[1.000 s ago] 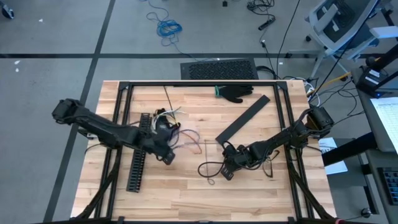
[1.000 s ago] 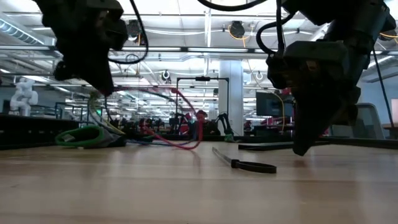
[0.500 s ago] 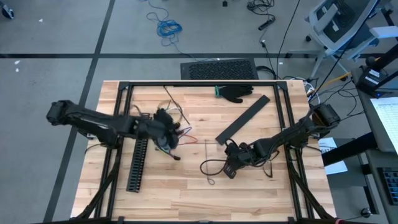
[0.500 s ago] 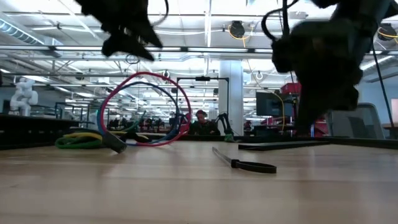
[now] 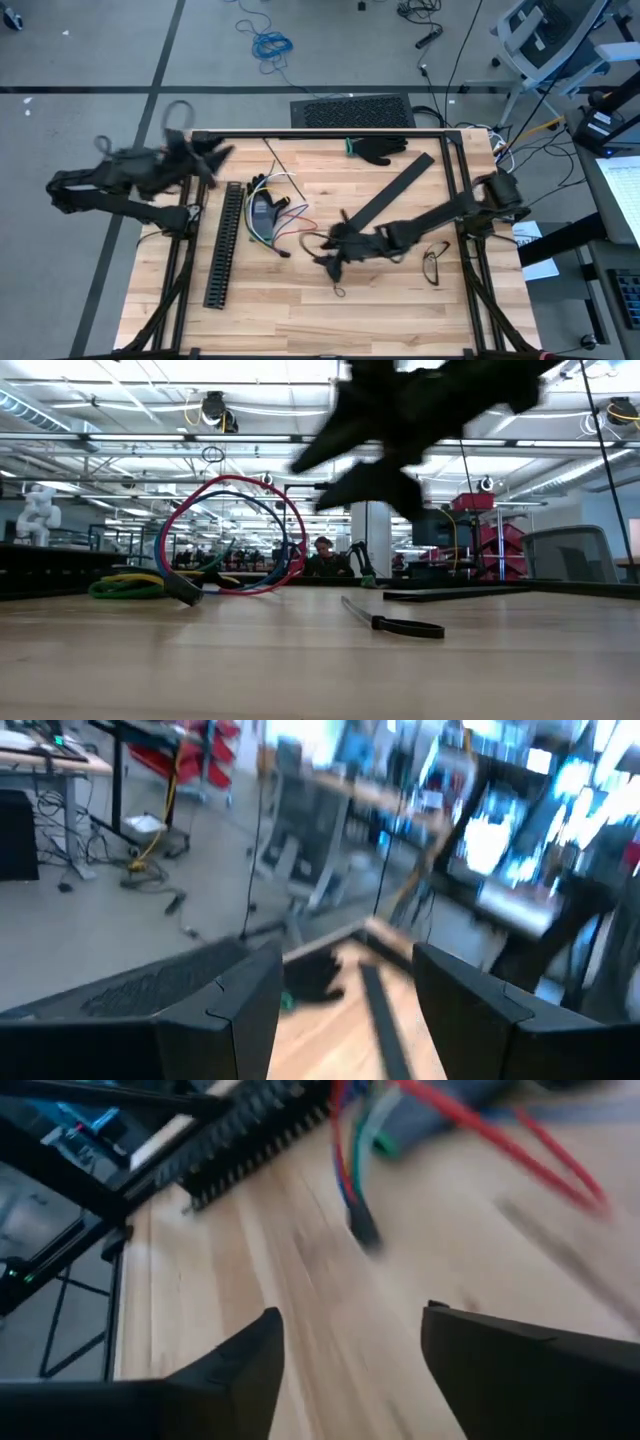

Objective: Ziptie cables
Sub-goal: Wrap the cable wires with the black zip tie

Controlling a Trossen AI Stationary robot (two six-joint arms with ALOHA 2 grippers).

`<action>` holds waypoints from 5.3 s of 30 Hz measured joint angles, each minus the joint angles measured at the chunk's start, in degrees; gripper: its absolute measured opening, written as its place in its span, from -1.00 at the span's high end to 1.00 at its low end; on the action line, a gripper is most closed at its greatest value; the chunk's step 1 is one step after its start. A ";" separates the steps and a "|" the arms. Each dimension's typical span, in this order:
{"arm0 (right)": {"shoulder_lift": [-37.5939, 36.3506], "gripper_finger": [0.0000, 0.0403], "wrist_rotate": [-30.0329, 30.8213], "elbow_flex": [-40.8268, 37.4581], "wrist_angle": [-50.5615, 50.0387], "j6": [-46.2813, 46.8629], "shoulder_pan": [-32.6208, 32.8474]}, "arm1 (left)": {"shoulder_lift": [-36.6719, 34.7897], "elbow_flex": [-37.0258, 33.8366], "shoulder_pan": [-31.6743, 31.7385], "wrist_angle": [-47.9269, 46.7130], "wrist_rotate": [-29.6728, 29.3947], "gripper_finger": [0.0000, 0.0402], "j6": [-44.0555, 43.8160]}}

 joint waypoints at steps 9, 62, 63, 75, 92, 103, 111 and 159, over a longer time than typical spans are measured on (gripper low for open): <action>17.60 -0.19 -3.79 27.71 -17.56 -16.94 -4.90 | -7.67 0.02 0.00 -0.23 -0.39 -0.08 -0.01; 0.02 0.83 -10.33 37.71 -41.96 -17.50 -11.10 | -8.27 0.00 0.00 -1.28 0.57 -0.08 6.33; -1.94 0.83 -9.60 37.72 -42.79 -17.53 -11.90 | -8.27 0.00 0.00 -1.32 0.50 -0.08 6.43; -28.60 0.84 7.56 37.80 -37.54 -25.52 -17.42 | -8.27 0.00 0.00 -1.10 0.09 -0.08 5.96; -33.35 0.85 15.40 37.39 -83.59 5.93 -1.06 | -8.27 0.00 0.02 -1.06 -1.82 -0.08 5.81; -36.40 0.85 14.90 37.49 -92.23 15.01 3.90 | -8.27 0.00 0.02 -0.95 -2.44 -0.08 2.29; -42.07 0.86 15.59 37.47 -103.21 21.66 5.22 | -8.27 0.00 0.02 -0.91 -2.44 -0.08 -0.20; -8.66 0.86 -4.15 -4.04 -25.11 36.37 13.71 | -8.25 0.00 0.00 -1.16 0.18 -0.08 0.26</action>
